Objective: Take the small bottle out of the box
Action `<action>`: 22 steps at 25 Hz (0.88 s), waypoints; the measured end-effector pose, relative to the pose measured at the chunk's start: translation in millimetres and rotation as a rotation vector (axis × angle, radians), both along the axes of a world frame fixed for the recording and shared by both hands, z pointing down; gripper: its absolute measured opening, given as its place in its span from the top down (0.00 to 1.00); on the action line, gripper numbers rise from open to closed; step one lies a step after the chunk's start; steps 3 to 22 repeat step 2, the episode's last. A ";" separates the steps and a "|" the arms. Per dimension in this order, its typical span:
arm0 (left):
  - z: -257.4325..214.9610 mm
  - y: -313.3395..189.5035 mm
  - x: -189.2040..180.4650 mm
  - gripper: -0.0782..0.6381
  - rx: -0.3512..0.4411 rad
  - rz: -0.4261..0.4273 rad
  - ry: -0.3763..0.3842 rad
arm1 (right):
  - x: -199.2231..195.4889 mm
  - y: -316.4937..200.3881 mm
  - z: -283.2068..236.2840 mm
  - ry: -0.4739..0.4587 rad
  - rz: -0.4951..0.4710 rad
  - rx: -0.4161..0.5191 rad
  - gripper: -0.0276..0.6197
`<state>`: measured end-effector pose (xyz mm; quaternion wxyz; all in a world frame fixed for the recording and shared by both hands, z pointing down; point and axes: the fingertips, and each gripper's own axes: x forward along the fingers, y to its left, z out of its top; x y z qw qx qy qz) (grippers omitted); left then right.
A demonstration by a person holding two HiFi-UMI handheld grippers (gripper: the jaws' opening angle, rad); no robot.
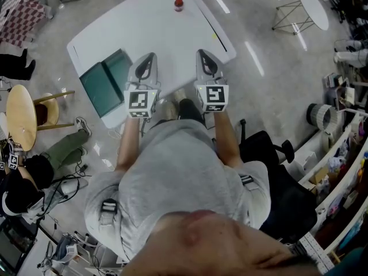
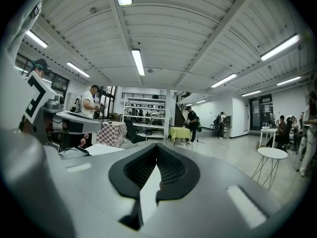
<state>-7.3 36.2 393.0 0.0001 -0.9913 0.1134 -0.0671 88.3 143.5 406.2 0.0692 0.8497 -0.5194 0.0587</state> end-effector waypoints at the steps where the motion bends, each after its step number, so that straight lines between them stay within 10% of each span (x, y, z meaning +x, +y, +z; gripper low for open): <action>1: -0.1 -0.1 -0.2 0.87 0.000 0.000 0.000 | -0.1 0.1 -0.8 0.002 0.000 0.000 0.95; 22: -0.2 -0.2 -0.4 0.87 -0.001 0.000 0.000 | -0.1 0.2 -1.7 0.003 -0.001 -0.001 0.95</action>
